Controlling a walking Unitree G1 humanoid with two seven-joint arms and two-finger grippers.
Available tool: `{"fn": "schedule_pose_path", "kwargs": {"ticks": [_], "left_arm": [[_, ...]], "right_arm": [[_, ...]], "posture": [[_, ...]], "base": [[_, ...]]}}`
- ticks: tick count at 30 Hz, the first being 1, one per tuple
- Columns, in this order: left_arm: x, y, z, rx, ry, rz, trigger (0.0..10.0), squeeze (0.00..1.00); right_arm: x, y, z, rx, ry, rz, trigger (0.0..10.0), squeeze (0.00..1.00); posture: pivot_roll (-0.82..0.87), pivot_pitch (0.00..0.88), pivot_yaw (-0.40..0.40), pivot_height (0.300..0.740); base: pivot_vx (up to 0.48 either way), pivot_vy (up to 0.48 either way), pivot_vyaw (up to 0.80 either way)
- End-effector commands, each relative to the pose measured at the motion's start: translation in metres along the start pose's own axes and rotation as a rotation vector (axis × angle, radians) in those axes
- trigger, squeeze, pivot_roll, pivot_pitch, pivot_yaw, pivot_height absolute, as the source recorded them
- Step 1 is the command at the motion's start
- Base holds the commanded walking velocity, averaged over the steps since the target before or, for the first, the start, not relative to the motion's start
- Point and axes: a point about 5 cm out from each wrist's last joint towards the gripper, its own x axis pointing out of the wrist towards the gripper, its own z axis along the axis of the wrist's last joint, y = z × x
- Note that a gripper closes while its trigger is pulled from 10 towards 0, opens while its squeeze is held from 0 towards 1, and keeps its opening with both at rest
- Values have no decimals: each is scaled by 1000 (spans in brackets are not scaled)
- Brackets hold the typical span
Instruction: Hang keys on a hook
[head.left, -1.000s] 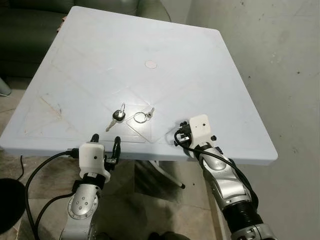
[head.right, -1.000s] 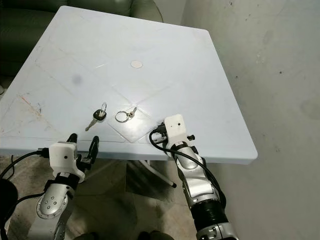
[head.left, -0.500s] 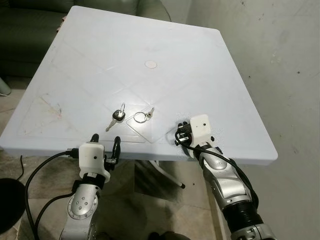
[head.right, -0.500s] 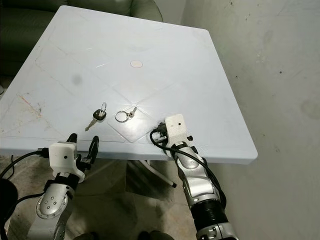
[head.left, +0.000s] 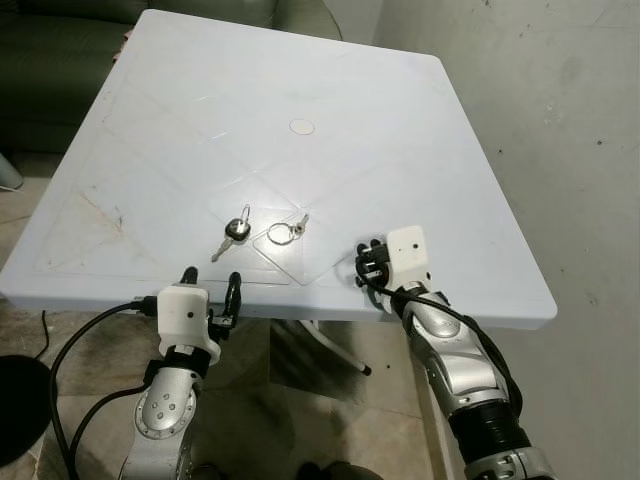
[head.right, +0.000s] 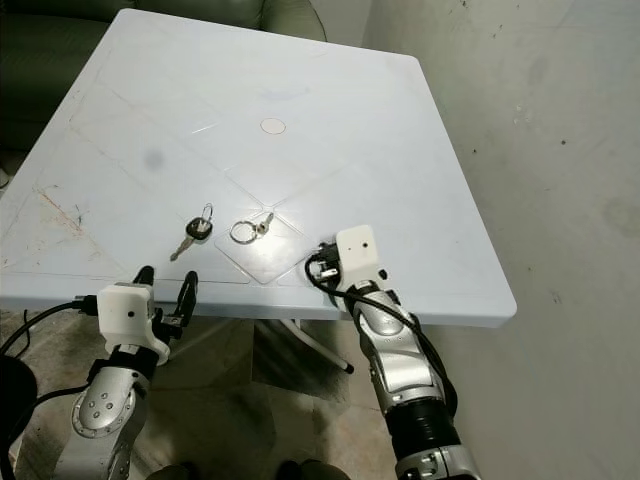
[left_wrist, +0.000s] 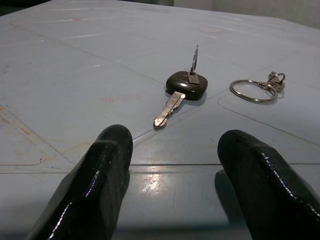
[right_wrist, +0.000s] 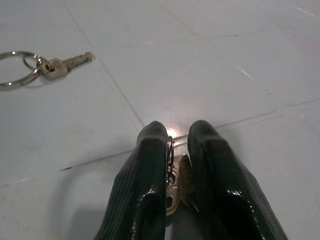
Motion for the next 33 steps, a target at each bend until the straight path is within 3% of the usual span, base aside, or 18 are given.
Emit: {"fn": "schedule_pose_path", "kwargs": {"ticks": [1,6,16,21,27,28,33], "left_arm": [[-3,-3,-4,-1,22,-13,10000,0],[-4,-3,-4,-1,22,-14,10000,0],[-4,-3,-3,-2,22,-13,10000,0],[-4,-3,-3,-4,22,-14,10000,0],[-3,-4,-4,-5,22,-17,10000,0],[-3,-4,-4,-5,23,-18,10000,0],[-4,-5,-4,-5,24,-17,10000,0]], "right_arm": [[-3,-7,3,14,-25,-8,10000,0],[-4,-8,4,25,-44,1,10000,0],[-11,-12,-8,-55,20,32,10000,0],[-13,-13,-8,-57,11,43,10000,0],[-15,-12,-4,2,-15,58,10000,4],[-15,-12,-1,19,-31,66,10000,1000],[-16,-13,1,6,-51,79,10000,1000]], "posture": [[-18,190,-171,740],[-18,190,-171,740],[-18,186,-172,740],[-20,186,-173,740],[-21,189,-172,740],[-21,190,-171,740],[-22,191,-171,740]], "base": [[0,0,0],[0,0,0],[0,0,0],[0,0,0],[0,0,0],[0,0,0],[0,0,0]]}}
